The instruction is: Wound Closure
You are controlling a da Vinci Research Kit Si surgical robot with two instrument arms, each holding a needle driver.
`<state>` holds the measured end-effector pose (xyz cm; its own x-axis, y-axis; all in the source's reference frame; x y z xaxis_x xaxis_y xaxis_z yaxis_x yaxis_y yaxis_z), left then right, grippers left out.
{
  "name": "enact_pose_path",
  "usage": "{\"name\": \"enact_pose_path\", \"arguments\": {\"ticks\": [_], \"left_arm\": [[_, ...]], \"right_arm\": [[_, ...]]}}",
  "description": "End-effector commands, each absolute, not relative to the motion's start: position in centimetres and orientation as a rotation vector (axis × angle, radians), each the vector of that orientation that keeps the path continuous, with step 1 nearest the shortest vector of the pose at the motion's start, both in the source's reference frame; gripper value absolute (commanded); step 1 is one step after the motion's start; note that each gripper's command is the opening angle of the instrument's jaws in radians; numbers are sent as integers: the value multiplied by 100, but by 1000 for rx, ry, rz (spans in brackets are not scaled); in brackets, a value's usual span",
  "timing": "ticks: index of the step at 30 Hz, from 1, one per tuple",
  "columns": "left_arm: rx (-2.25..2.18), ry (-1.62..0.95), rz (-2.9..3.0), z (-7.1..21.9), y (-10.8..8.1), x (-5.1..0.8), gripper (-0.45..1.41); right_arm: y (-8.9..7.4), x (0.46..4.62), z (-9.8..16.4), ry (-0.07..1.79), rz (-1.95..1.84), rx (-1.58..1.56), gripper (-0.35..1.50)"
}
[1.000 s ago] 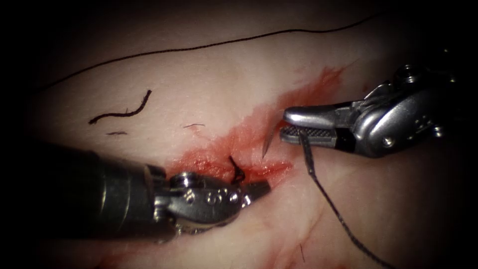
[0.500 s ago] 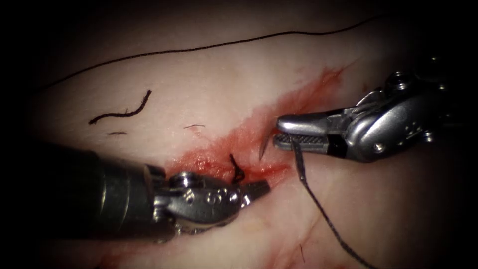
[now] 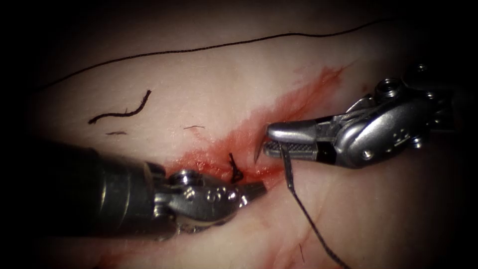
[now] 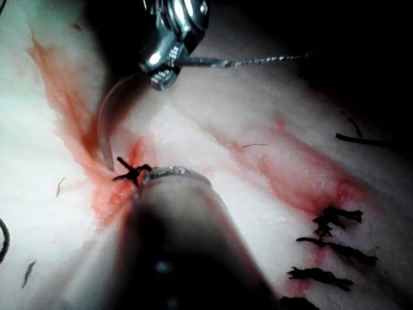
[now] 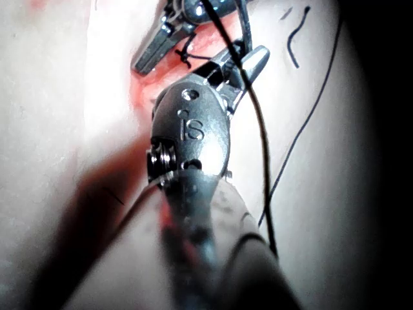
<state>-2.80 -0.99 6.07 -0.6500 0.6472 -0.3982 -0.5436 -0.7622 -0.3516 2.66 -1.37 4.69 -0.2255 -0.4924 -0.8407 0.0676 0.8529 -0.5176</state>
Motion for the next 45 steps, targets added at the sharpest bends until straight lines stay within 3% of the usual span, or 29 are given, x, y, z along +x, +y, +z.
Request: {"name": "enact_pose_path", "arguments": {"ticks": [1,45], "left_arm": [[-667,-263,2362,613,-100,-284,-45],[-519,-283,2414,640,-115,-275,-45]], "right_arm": [[-134,275,472,1728,-538,-331,-35],[-142,276,483,1713,-557,-329,-35]]}}
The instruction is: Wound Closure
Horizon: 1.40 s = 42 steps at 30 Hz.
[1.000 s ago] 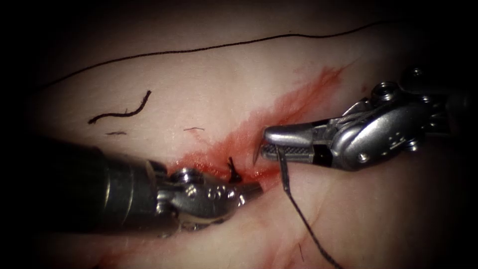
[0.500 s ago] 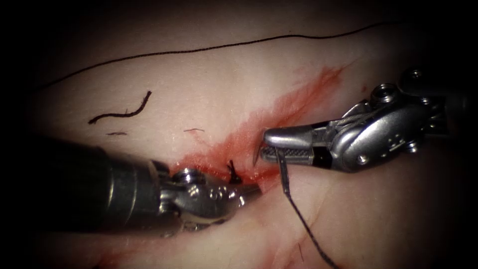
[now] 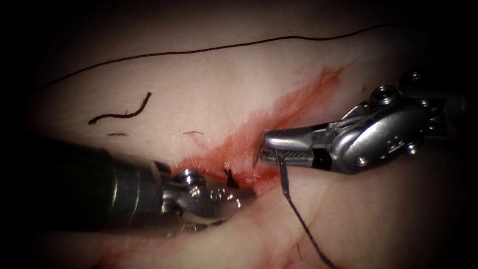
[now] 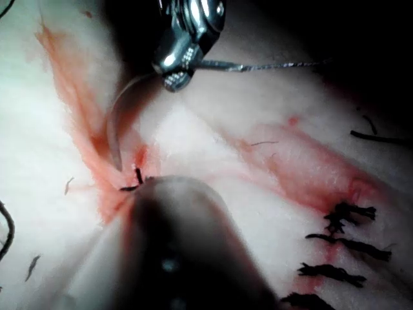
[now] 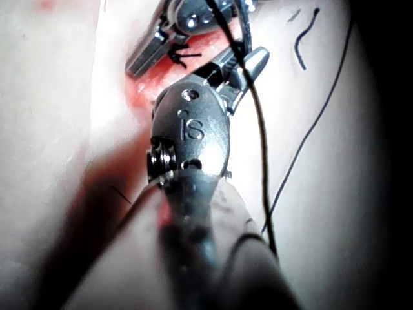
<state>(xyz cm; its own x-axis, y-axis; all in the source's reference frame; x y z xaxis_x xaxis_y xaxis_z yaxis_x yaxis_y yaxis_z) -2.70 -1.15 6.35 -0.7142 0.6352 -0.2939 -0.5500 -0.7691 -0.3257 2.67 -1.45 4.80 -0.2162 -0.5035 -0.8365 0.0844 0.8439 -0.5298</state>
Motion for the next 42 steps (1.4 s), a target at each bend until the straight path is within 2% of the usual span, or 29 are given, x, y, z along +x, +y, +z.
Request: {"name": "enact_pose_path", "arguments": {"ticks": [1,42], "left_arm": [[-519,-283,2414,640,-115,-275,-45],[-520,-293,2412,637,-117,-276,-45]], "right_arm": [[-142,276,484,1711,-556,-331,-35],[-153,284,500,1630,-505,-392,-35]]}}
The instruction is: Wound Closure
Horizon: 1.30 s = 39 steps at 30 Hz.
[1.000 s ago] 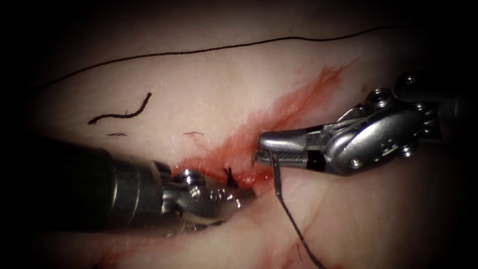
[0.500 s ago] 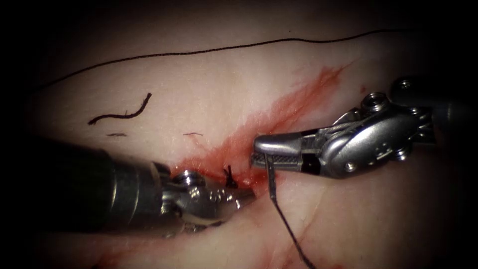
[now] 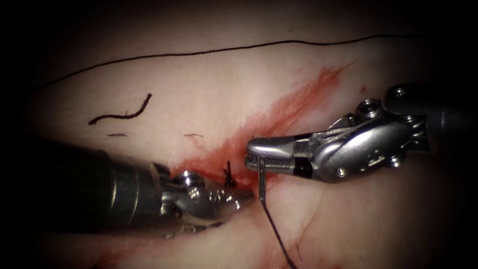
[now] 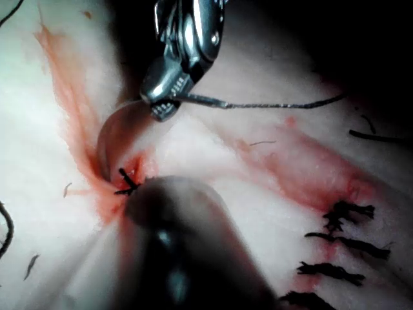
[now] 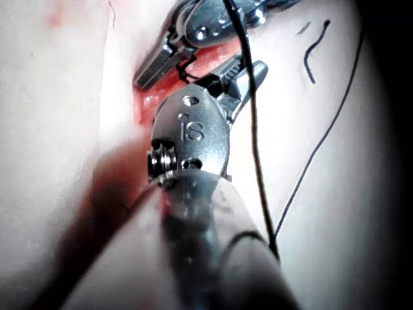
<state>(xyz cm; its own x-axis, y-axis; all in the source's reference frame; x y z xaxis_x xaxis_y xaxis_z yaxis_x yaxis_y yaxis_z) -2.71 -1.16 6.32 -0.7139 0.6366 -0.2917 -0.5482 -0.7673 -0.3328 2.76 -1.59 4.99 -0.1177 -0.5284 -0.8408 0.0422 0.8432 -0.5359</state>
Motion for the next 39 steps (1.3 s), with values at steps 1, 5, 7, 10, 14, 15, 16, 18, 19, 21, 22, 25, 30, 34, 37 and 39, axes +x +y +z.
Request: {"name": "enact_pose_path", "arguments": {"ticks": [1,5,7,10,14,15,16,18,19,21,22,25,30,34,37,39], "left_arm": [[-521,-293,2413,637,-117,-276,-45],[-522,-297,2413,637,-117,-276,-45],[-522,-297,2413,637,-117,-276,-45],[-522,-297,2413,637,-117,-276,-45],[-522,-297,2413,637,-117,-275,-45],[-522,-297,2413,637,-117,-275,-45],[-522,-297,2413,637,-117,-275,-45],[-522,-297,2413,637,-117,-275,-45],[-522,-297,2413,637,-117,-275,-45],[-522,-297,2414,637,-117,-275,-45],[-522,-297,2414,637,-117,-275,-45],[-522,-297,2414,637,-117,-275,-45],[-522,-298,2414,637,-117,-275,-45],[-522,-297,2414,637,-117,-275,-45],[-522,-298,2414,637,-117,-275,-45],[-523,-298,2414,637,-117,-275,-45]], "right_arm": [[-152,283,499,1630,-503,-392,-35],[-150,282,497,1633,-498,-393,-35],[-147,280,494,1640,-488,-396,-35],[-139,274,486,1655,-465,-402,-35],[-131,266,483,1674,-436,-409,-35],[-130,264,484,1681,-426,-409,-35],[-129,262,486,1691,-411,-407,-35],[-128,260,488,1695,-400,-409,-35],[-127,258,489,1704,-395,-405,-35],[-125,256,491,1719,-381,-409,-35],[-124,255,490,1726,-376,-414,-35],[-123,254,489,1740,-364,-414,-35],[-126,256,487,1749,-359,-410,-35],[-128,259,489,1750,-356,-409,-35],[-131,262,490,1748,-358,-412,-35],[-132,264,490,1747,-358,-413,-35]]}}
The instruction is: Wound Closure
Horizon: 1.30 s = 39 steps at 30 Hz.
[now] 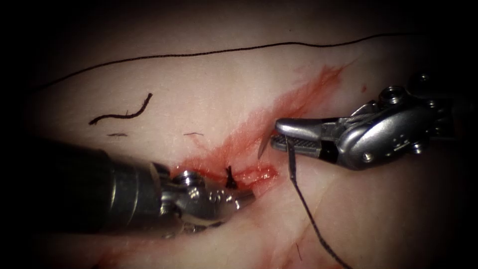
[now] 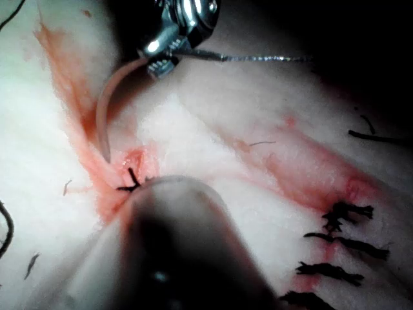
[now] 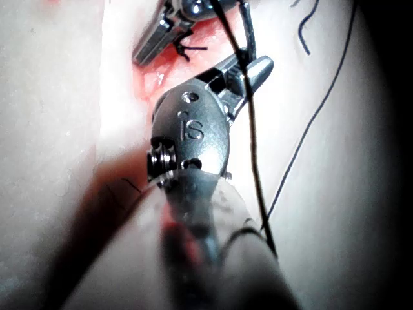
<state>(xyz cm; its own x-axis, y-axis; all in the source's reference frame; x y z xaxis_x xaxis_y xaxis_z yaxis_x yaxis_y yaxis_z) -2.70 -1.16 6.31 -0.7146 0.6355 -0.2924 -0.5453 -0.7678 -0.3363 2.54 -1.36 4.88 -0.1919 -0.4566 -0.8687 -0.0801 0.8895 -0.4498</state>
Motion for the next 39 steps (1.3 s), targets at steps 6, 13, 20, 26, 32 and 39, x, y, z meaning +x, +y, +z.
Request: {"name": "enact_pose_path", "arguments": {"ticks": [6,13,20,26,32,39], "left_arm": [[-523,-298,2414,637,-117,-275,-45],[-523,-298,2414,637,-117,-275,-45],[-523,-298,2415,636,-117,-274,-45],[-524,-299,2415,636,-117,-273,-45],[-524,-299,2415,636,-117,-273,-45],[-524,-299,2416,636,-117,-273,-45]], "right_arm": [[-136,267,491,1745,-363,-423,-35],[-152,274,503,1645,-386,-530,-35],[-165,274,515,1605,-464,-612,-35],[-174,274,518,1574,-497,-618,-35],[-181,271,524,1565,-529,-619,-35],[-193,270,531,1562,-546,-622,-35]]}}
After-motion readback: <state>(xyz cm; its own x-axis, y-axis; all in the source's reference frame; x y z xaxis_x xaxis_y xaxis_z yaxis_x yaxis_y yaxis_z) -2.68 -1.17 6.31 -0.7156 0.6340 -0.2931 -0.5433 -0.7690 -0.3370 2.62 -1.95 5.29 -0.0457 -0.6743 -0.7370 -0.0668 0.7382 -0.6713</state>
